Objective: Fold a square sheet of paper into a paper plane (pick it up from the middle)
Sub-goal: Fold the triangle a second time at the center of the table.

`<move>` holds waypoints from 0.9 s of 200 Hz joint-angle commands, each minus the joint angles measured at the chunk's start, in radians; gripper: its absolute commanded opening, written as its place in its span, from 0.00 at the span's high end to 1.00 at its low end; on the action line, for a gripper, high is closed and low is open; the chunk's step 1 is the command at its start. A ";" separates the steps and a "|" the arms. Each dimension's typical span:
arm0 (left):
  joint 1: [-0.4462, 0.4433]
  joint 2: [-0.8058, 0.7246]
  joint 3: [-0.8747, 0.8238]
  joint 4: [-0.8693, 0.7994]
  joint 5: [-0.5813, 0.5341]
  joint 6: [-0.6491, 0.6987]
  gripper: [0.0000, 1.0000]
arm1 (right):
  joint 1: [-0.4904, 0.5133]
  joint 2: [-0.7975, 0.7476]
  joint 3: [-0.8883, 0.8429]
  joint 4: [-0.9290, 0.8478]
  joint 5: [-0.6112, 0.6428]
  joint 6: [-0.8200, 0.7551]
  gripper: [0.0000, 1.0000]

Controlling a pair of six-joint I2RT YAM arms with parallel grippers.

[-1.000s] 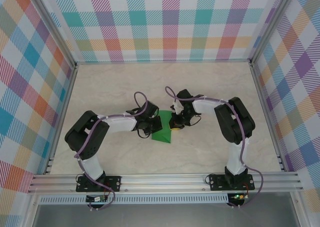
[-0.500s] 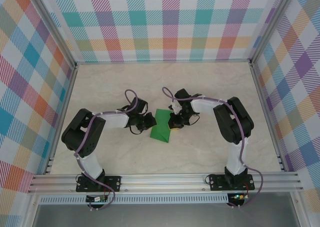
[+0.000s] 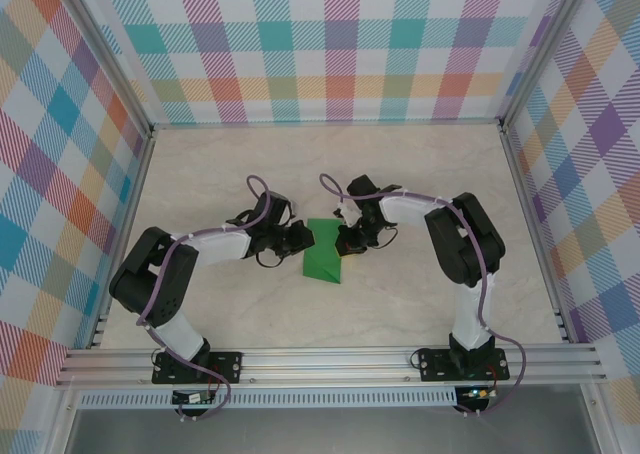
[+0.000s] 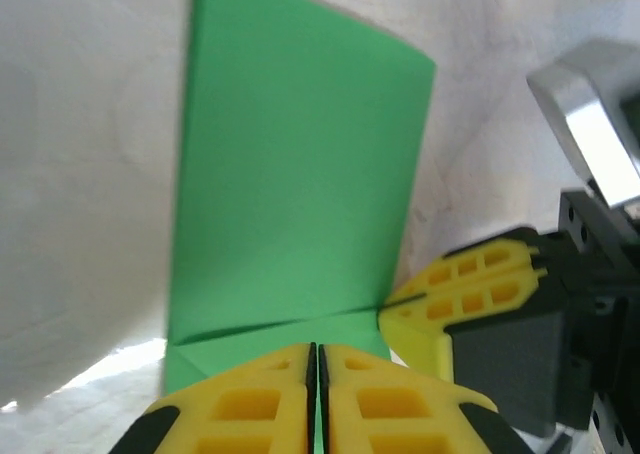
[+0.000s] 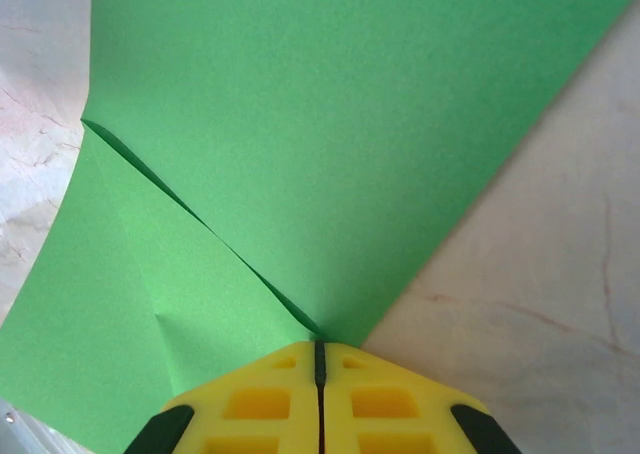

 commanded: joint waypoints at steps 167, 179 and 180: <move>-0.056 0.151 0.018 -0.164 -0.135 -0.005 0.98 | 0.036 -0.182 -0.055 0.048 -0.009 0.183 0.84; -0.058 0.152 0.018 -0.177 -0.146 -0.012 0.98 | 0.059 -0.188 -0.078 0.053 -0.005 0.217 0.88; -0.059 0.153 0.019 -0.177 -0.147 -0.012 0.98 | 0.062 -0.189 -0.080 0.053 -0.004 0.220 0.89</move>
